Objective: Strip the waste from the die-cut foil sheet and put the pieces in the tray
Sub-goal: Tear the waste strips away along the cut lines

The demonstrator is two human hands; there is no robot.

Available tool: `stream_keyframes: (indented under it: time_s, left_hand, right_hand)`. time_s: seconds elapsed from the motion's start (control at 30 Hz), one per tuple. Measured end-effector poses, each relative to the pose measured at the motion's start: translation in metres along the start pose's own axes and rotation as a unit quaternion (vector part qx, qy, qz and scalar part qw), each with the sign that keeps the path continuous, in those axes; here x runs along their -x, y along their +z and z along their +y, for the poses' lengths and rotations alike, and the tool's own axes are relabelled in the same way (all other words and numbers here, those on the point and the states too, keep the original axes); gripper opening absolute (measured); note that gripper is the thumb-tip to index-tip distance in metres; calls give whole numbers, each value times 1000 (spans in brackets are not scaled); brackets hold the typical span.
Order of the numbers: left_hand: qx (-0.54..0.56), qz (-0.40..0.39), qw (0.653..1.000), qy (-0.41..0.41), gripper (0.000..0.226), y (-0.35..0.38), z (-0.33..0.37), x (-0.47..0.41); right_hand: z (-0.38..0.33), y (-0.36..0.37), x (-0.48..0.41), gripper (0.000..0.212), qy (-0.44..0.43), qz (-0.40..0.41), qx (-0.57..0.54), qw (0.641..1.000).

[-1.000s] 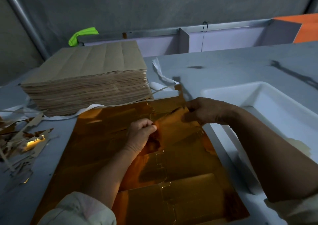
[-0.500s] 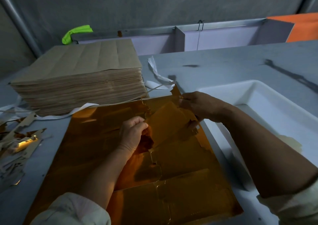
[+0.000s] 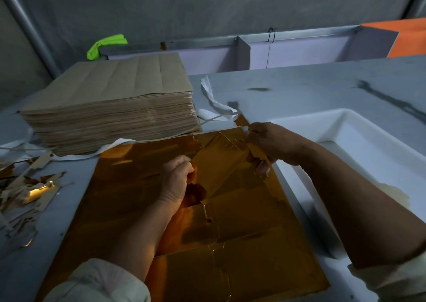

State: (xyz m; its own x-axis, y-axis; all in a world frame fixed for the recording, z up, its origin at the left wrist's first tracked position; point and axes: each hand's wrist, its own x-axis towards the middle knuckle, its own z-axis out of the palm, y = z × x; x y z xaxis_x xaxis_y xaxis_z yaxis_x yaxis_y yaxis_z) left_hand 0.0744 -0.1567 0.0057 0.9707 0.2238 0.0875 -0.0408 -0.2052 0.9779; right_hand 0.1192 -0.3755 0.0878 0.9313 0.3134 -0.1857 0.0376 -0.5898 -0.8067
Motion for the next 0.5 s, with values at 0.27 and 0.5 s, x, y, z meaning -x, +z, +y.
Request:
stream_keyframes:
  time_s: [0.27, 0.5]
  left_hand:
    - [30, -5, 1000, 2, 15, -2, -1, -1]
    - [20, -14, 1000, 9, 15, -1, 2, 1]
  right_hand:
    - [5, 4, -8, 38, -20, 40, 39, 998]
    - [-4, 7, -1, 74, -85, 43, 17, 995]
